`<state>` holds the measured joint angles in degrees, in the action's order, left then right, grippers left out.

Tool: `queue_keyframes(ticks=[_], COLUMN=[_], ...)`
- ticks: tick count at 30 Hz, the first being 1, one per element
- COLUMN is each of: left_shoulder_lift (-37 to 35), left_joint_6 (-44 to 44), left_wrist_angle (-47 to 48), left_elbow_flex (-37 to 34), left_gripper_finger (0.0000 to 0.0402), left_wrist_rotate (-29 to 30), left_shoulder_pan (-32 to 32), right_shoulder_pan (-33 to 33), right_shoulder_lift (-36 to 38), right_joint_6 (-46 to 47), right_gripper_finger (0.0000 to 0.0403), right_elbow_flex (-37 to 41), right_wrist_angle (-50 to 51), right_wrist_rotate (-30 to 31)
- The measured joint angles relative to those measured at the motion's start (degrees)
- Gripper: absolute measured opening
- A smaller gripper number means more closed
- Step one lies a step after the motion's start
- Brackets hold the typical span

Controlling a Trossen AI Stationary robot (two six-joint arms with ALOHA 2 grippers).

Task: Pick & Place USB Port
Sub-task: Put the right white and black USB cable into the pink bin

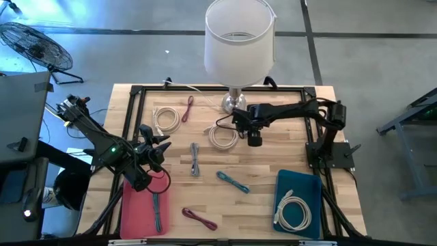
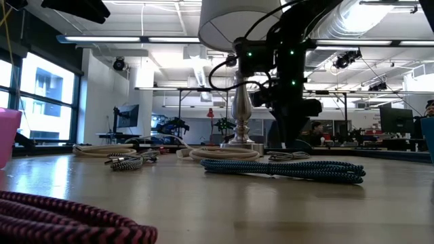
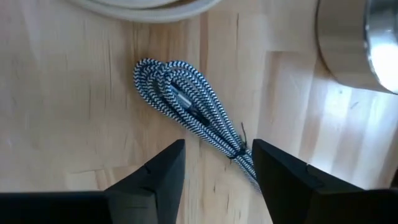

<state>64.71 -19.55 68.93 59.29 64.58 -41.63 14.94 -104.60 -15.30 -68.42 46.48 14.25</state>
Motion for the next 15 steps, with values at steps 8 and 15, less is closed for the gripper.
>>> queue_keyframes(ticks=[8, 15], left_shoulder_lift=[0.0, 0.0], left_joint_6=[0.0, 0.0], left_wrist_angle=[0.0, 0.0], left_elbow_flex=[0.0, 0.0], left_gripper_finger=[0.0124, 0.0124], left_wrist_rotate=[0.0, -0.2], left_shoulder_pan=[0.0, 0.0], right_shoulder_pan=[0.2, 1.0], right_shoulder_lift=[-0.2, -1.7], right_joint_6=[-0.1, -0.2], right_gripper_finger=[0.0182, 0.0182], right_elbow_flex=[0.0, 0.0], right_wrist_angle=[0.3, -0.4], right_wrist_rotate=[-4.5, -5.7])
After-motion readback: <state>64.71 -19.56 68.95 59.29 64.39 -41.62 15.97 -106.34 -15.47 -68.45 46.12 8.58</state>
